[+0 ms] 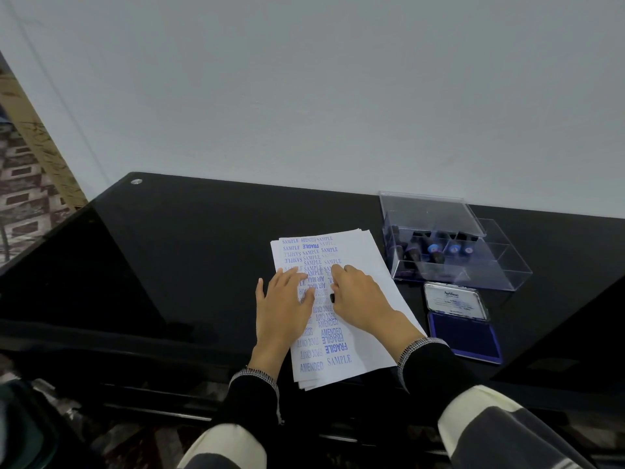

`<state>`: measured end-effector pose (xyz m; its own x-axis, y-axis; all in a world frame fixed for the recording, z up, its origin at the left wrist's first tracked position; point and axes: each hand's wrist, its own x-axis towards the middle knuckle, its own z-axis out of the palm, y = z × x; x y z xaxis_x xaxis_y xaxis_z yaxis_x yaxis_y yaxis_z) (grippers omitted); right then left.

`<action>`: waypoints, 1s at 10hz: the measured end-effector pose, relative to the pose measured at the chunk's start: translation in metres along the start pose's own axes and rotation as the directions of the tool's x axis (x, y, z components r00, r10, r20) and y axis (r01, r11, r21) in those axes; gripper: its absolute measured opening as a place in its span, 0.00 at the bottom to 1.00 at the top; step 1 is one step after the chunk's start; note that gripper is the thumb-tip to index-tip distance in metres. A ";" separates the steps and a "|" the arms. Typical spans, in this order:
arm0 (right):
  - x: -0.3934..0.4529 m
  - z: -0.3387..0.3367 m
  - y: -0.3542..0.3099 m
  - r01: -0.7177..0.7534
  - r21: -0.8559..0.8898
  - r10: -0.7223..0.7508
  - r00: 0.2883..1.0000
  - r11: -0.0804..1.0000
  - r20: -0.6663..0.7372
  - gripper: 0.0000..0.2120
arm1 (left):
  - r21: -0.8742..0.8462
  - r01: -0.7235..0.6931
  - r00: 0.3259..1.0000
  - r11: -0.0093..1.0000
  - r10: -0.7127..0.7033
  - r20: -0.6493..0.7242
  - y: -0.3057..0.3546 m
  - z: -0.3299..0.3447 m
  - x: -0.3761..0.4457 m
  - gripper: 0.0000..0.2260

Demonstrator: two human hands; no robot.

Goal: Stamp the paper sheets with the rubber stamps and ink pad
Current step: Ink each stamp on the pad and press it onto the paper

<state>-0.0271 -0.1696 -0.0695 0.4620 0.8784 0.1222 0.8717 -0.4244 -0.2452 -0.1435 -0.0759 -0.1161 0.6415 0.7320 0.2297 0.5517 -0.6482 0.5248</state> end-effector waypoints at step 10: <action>-0.001 -0.012 0.027 -0.231 0.587 0.308 0.951 0.775 -0.032 0.10 | 0.007 0.062 0.998 0.998 -0.062 0.008 0.002 -0.001 0.005 0.20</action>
<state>-0.0022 -0.1843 -0.0648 0.7127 0.6978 0.0713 0.4731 -0.4031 -0.7834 -0.1396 -0.0727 -0.1133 0.6103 0.7690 0.1901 0.5943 -0.6031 0.5320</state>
